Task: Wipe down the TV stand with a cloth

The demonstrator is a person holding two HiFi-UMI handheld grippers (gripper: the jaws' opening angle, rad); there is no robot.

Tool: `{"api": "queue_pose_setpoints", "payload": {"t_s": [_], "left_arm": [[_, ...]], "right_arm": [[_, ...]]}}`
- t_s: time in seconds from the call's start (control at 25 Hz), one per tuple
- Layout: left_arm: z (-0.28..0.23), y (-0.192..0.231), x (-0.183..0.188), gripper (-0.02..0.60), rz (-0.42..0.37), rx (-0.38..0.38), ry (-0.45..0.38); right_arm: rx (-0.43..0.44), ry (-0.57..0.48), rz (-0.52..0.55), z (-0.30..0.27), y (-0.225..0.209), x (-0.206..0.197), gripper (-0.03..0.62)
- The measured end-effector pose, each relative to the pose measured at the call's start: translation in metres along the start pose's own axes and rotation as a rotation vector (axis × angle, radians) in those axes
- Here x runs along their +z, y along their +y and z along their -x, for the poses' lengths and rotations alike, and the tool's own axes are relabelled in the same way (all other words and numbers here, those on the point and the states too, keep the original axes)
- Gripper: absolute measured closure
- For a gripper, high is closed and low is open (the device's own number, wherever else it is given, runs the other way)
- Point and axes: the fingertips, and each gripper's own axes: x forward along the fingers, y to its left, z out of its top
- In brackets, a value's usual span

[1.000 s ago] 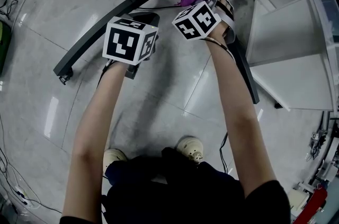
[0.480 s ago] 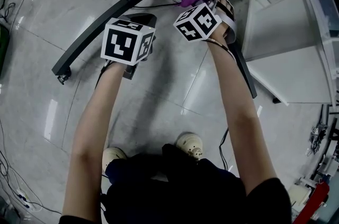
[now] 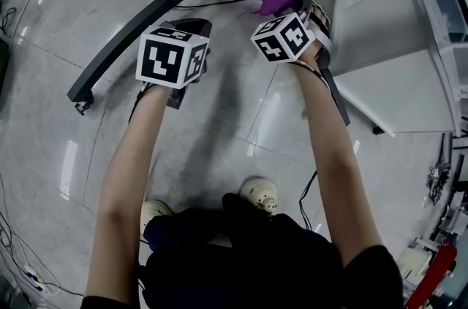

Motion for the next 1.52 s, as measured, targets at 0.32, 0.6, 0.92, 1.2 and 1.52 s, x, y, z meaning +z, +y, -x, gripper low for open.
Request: {"api": "queue_pose_setpoints", "payload": {"t_s": [0.32, 0.6, 0.92, 1.2, 1.52], "left_arm": [[0.003, -0.003, -0.004, 0.575, -0.012, -0.001, 0.01], [0.009, -0.001, -0.015, 0.575, -0.004, 0.005, 0.022], [0.004, -0.021, -0.021, 0.575, -0.017, -0.043, 0.028], [-0.004, -0.052, -0.04, 0.575, -0.053, -0.102, 0.057], [-0.002, -0.096, -0.053, 0.575, -0.008, -0.2, 0.053]], "right_arm": [[-0.028, 0.033, -0.014, 0.0, -0.014, -0.021, 0.496], [-0.027, 0.055, -0.025, 0.004, -0.02, -0.038, 0.496], [-0.019, 0.077, -0.024, 0.015, -0.018, -0.06, 0.496], [-0.006, 0.126, -0.035, 0.028, -0.007, -0.097, 0.496], [-0.016, 0.134, -0.056, 0.045, -0.003, -0.12, 0.496]]}}
